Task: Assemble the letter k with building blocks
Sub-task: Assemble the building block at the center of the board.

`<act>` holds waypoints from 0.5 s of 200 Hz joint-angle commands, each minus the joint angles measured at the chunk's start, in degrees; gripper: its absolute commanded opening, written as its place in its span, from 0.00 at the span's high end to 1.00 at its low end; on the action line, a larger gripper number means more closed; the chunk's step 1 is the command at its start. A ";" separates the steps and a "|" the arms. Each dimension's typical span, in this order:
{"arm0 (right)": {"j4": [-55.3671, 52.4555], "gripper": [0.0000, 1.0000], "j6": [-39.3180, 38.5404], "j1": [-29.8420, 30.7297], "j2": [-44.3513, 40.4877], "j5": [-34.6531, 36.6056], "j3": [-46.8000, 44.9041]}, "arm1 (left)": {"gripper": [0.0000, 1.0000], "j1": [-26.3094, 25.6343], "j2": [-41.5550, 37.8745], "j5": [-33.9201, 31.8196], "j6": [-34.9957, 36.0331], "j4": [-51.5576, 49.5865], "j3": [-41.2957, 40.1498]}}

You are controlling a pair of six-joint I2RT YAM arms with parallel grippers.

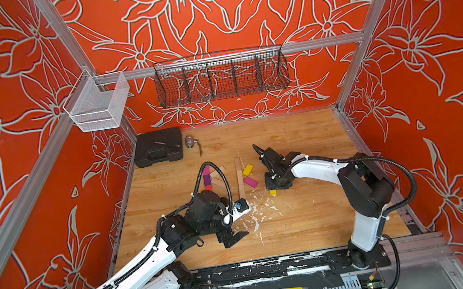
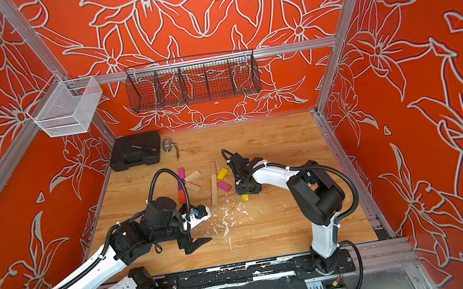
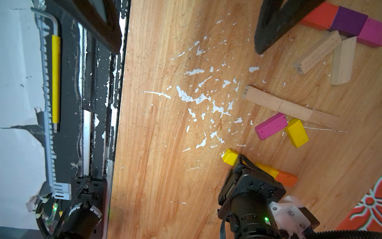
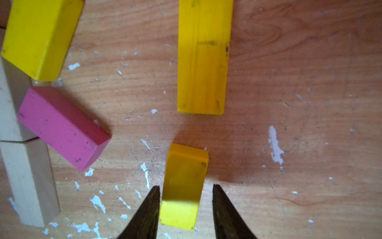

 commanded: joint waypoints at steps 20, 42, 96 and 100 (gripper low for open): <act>-0.91 0.45 2.98 0.24 1.83 1.40 1.87 | 0.03 -0.14 0.40 0.53 1.00 0.59 0.83; 0.69 0.48 3.15 0.26 2.19 0.92 1.41 | 0.03 -0.14 0.38 0.63 0.99 0.68 0.78; 0.22 0.62 2.91 0.26 3.00 1.20 1.95 | 0.03 -0.14 0.67 0.52 1.05 0.59 0.96; 0.17 0.63 2.87 0.23 3.02 1.22 2.00 | 0.03 -0.14 0.74 0.52 0.99 0.59 0.91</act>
